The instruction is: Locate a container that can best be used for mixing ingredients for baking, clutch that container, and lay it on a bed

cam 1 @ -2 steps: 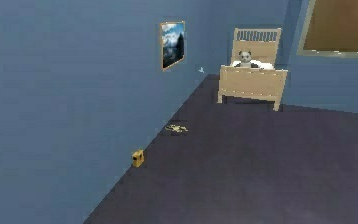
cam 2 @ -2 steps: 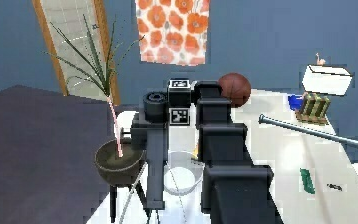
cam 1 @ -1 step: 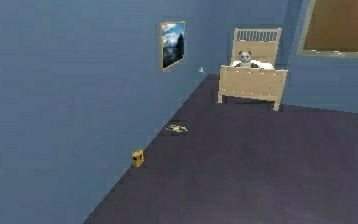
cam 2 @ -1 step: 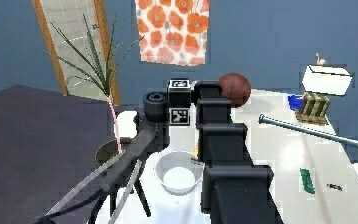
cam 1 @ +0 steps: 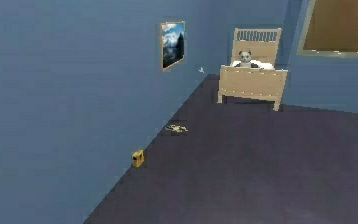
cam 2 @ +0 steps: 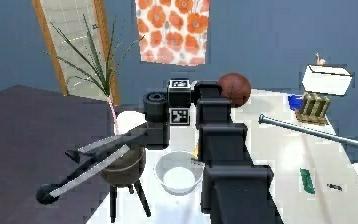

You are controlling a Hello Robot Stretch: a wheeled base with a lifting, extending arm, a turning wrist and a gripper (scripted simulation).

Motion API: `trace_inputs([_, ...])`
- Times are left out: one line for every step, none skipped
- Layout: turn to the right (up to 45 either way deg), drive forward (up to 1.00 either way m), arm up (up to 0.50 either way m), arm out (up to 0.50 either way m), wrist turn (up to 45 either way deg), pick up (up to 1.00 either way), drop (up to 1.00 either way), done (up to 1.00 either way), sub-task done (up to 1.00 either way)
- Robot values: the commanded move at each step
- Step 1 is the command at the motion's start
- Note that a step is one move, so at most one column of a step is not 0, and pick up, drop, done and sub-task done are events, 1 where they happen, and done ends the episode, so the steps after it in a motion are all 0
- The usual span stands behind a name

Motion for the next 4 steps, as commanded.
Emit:
trace_inputs([0.0,0.0,0.0,0.0,45.0,0.0,0.0,0.0,0.0])
trace_inputs([0.0,0.0,0.0,0.0,45.0,0.0,0.0,0.0,0.0])
trace_inputs([0.0,0.0,0.0,0.0,12.0,0.0,0.0,0.0,0.0])
trace_inputs([0.0,0.0,-0.26,0.0,0.0,0.0,0.0,0.0,0.0])
